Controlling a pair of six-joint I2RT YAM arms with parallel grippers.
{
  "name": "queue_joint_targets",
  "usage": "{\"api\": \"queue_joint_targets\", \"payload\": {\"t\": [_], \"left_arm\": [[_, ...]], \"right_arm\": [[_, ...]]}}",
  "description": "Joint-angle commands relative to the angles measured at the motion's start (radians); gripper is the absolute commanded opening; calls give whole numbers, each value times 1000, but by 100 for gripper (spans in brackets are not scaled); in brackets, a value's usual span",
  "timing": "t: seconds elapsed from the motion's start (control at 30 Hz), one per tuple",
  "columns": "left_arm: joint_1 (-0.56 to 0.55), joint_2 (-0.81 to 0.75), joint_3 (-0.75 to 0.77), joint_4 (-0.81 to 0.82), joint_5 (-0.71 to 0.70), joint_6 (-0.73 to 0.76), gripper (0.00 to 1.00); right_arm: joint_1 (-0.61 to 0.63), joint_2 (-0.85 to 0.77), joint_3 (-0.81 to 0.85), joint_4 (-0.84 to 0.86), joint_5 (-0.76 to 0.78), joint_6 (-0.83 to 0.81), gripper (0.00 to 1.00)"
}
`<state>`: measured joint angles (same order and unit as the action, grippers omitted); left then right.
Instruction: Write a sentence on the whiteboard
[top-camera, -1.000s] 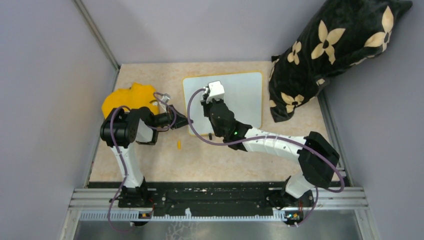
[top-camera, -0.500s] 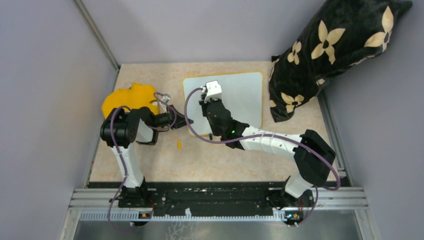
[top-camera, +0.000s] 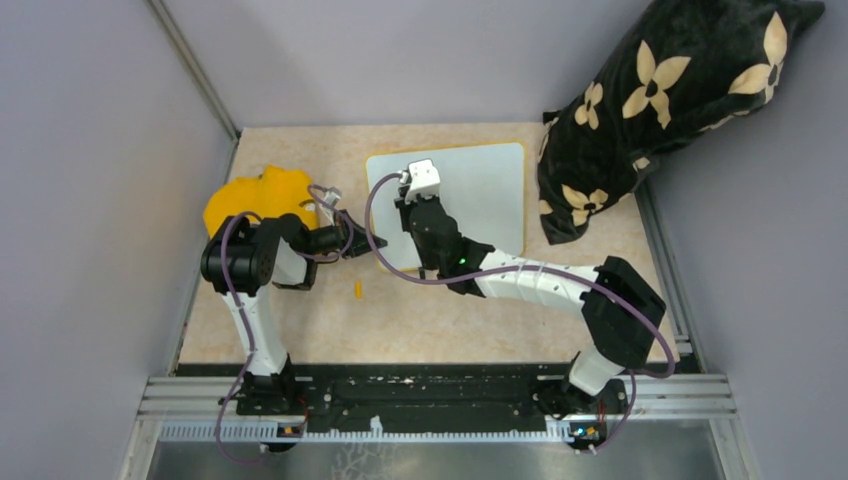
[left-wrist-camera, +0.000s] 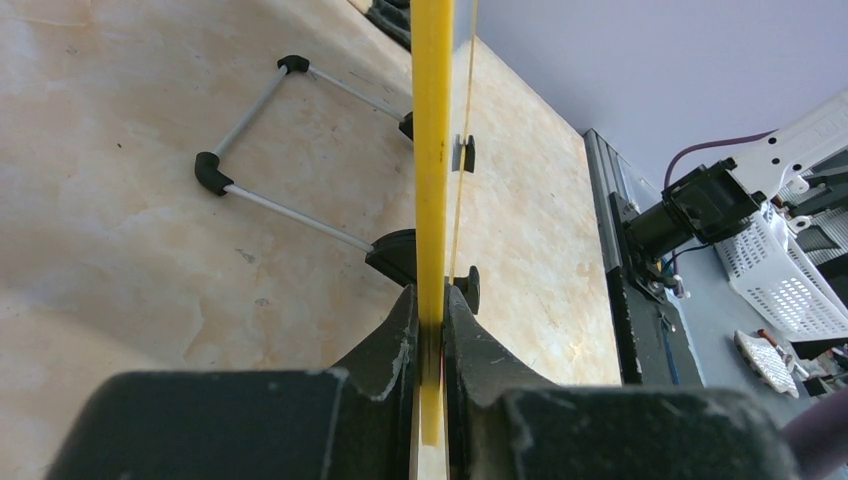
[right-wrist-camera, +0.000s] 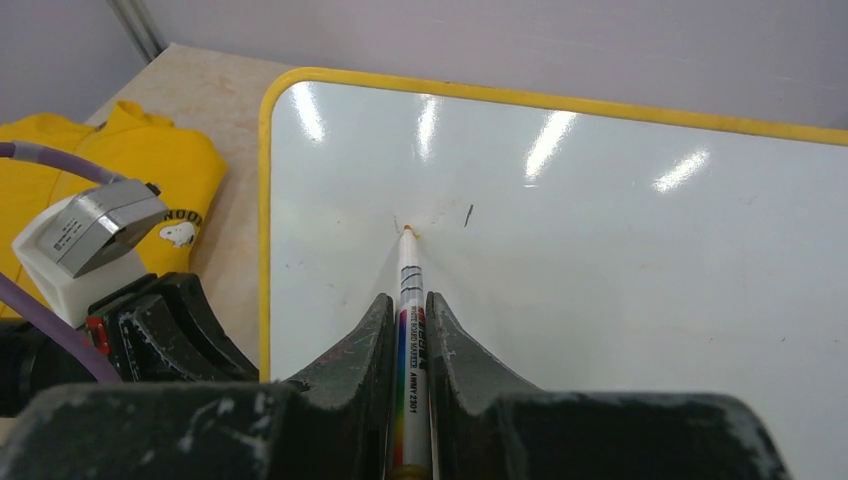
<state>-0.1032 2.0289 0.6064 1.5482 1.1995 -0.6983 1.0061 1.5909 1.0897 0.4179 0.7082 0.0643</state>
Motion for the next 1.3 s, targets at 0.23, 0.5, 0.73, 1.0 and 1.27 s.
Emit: {"api": "queue_joint_targets", "payload": {"t": [0.23, 0.5, 0.73, 1.0, 1.27], "left_arm": [[-16, -7, 0, 90, 8, 20, 0], [-16, -7, 0, 74, 7, 27, 0], [-16, -9, 0, 65, 6, 34, 0], [-16, -12, -1, 52, 4, 42, 0], [-16, -12, -1, 41, 5, 46, 0]], "right_arm": [[-11, 27, 56, -28, -67, 32, 0], [-10, 19, 34, -68, -91, 53, 0], [-11, -11, -12, -78, -38, 57, 0], [-18, -32, -33, -93, 14, 57, 0], [-21, -55, -55, -94, 38, 62, 0]]}}
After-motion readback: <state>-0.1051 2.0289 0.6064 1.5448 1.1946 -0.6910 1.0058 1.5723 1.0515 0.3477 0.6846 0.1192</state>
